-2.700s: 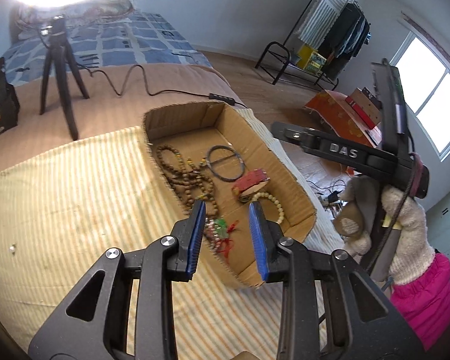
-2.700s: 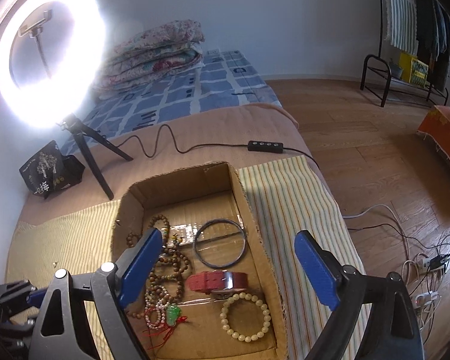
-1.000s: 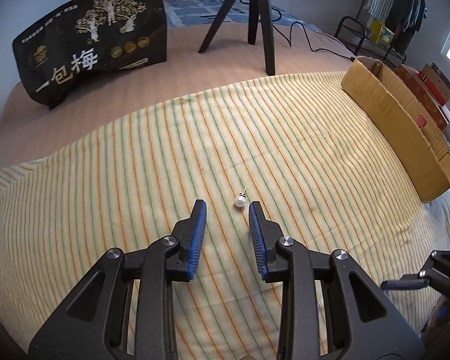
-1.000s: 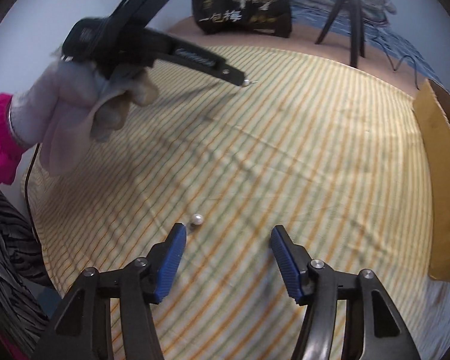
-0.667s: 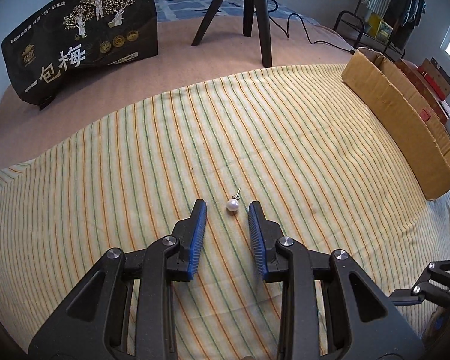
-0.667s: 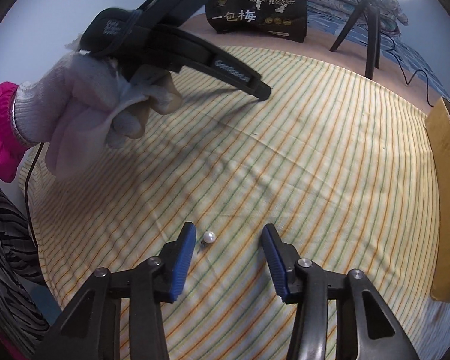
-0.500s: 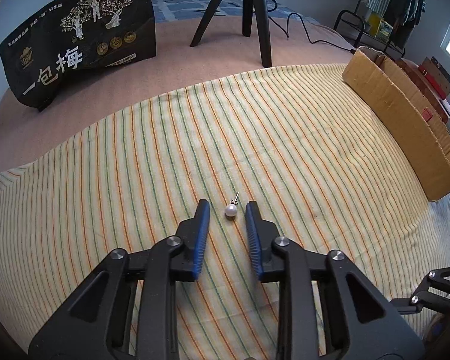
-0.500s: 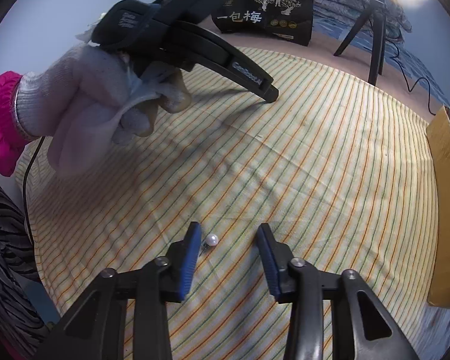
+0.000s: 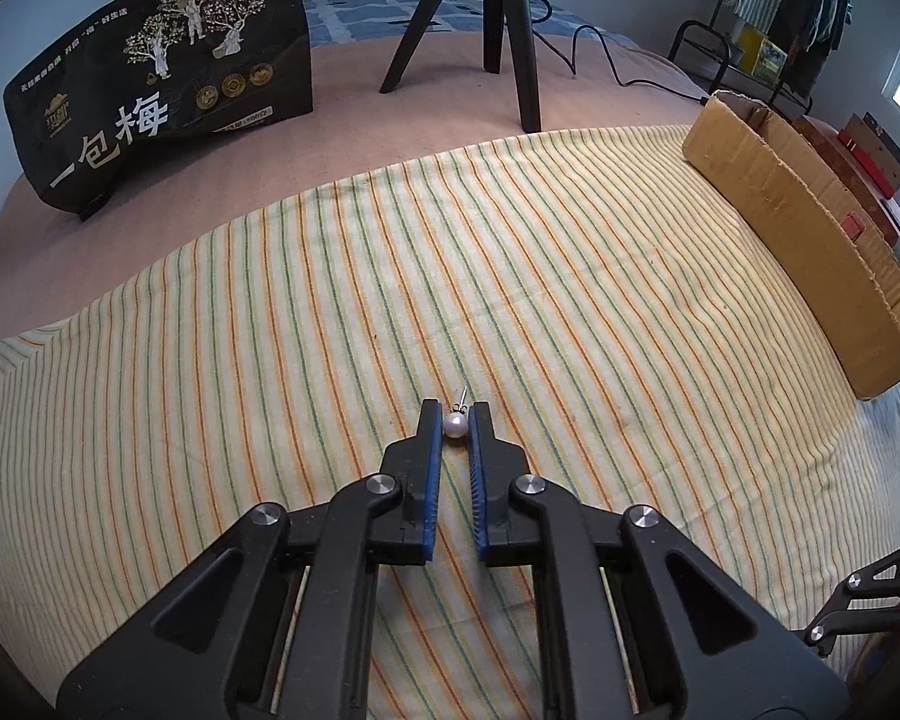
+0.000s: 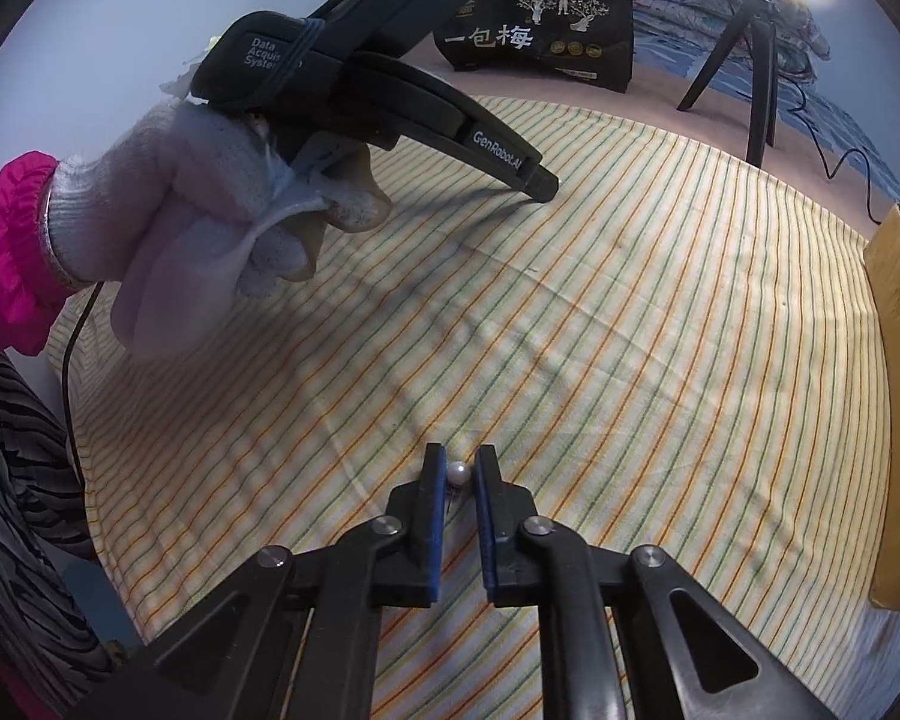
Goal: Organize jewelry
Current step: 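Grasp the small pearl earring with the right tool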
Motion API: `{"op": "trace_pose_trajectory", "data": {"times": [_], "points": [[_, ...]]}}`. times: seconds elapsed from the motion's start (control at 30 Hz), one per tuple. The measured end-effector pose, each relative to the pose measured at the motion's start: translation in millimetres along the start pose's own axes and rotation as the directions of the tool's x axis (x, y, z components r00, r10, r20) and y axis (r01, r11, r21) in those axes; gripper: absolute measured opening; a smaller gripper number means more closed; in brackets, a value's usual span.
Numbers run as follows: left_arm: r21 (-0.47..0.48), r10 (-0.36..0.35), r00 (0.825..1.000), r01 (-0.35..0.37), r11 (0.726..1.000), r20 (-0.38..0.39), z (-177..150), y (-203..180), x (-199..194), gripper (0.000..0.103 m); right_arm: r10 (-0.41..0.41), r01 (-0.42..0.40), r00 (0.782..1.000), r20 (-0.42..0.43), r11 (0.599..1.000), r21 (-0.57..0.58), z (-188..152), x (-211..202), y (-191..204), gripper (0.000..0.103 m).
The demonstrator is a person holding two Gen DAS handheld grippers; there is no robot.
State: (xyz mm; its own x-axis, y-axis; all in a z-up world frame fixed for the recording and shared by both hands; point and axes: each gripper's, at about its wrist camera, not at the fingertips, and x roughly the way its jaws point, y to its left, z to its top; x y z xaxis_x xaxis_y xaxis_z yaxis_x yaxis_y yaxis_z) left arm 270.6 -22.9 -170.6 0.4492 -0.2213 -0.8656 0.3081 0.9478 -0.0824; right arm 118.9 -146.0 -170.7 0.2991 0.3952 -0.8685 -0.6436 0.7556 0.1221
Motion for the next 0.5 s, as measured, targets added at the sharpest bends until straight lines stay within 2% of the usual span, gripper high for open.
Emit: {"op": "trace_pose_trajectory", "data": {"times": [0.23,0.5], "points": [[-0.001,0.017,1.000,-0.017,1.000,0.006,-3.0,1.3,-5.1,0.007,-0.048,0.049,0.999,0.017,0.997,-0.064,-7.6,2.5,11.9,0.006],[-0.014,0.028,0.999,-0.028,1.000,0.022,-2.0,6.1,-13.0,0.007,-0.023,0.025,0.999,0.040,0.998,-0.058,-6.6,-7.6,12.7,0.006]]}}
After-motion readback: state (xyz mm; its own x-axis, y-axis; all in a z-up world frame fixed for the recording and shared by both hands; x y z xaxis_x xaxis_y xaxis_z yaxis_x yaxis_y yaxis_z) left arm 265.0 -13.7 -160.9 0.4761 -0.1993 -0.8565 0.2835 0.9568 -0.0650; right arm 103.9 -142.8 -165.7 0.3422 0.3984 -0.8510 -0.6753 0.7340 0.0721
